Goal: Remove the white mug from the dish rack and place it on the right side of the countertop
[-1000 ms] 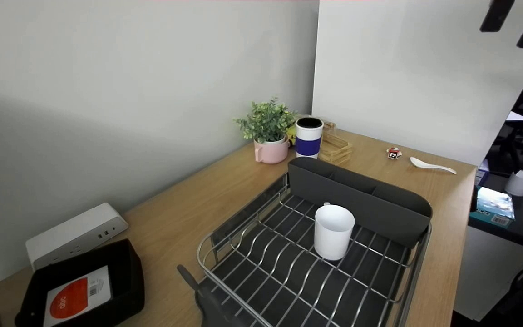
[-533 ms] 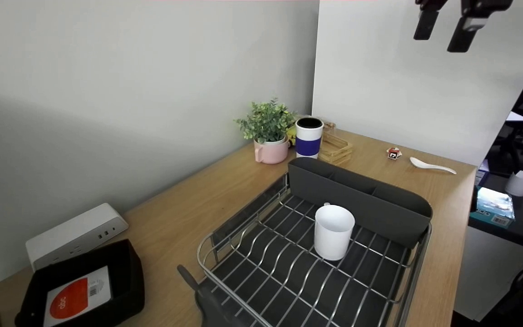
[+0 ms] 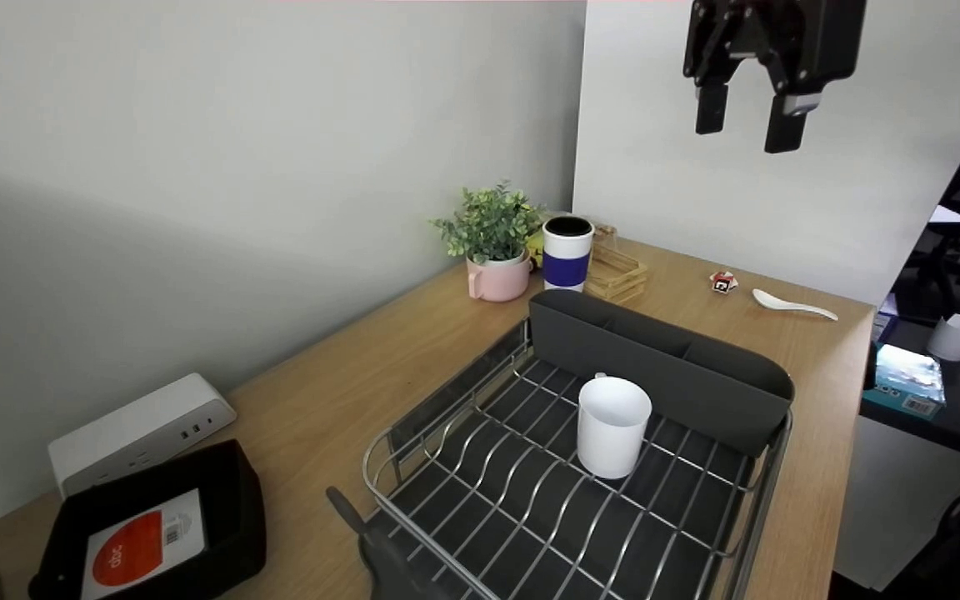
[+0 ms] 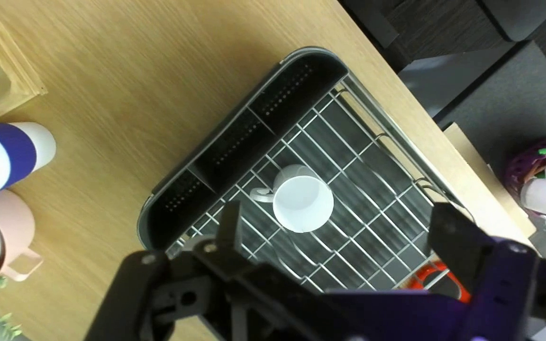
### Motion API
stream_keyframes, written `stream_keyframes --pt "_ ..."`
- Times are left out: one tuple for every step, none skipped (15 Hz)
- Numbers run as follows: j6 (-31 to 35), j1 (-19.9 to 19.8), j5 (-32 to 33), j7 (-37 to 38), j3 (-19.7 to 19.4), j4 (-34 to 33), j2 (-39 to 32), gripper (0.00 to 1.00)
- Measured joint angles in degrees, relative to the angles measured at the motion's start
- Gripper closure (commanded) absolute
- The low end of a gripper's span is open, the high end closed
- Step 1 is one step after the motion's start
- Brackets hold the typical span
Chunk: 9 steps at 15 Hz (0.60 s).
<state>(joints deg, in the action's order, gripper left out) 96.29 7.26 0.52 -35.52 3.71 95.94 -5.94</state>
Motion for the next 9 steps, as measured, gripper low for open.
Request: stream_keyframes --pt "-0.27 -0.01 0.09 -0.16 0.07 -0.98 -1.10 0.00" --pt "-0.36 -0.03 0.11 -0.24 0.09 -1.58 -1.76 0.00" --pt "-0.50 -0.04 0.11 -0.31 0.09 -2.02 -2.17 0.00" --pt "-0.60 -0.05 0.11 -0.32 0.09 -2.23 -2.25 0.00" --pt "-0.70 -0.05 0.11 -0.33 0.09 -2.36 -2.23 0.00" --pt "-0.82 -0.05 0.12 -0.34 0.09 -2.48 -2.23 0.00" --pt "-0.34 -0.09 0.02 -0.34 0.12 -2.42 -2.07 0.00" --pt "0.44 -0.14 -0.06 -0.34 0.13 -2.32 -1.85 0.00" --pt "0.98 -0.18 -0.29 -0.33 0.14 -2.29 -1.71 0.00"
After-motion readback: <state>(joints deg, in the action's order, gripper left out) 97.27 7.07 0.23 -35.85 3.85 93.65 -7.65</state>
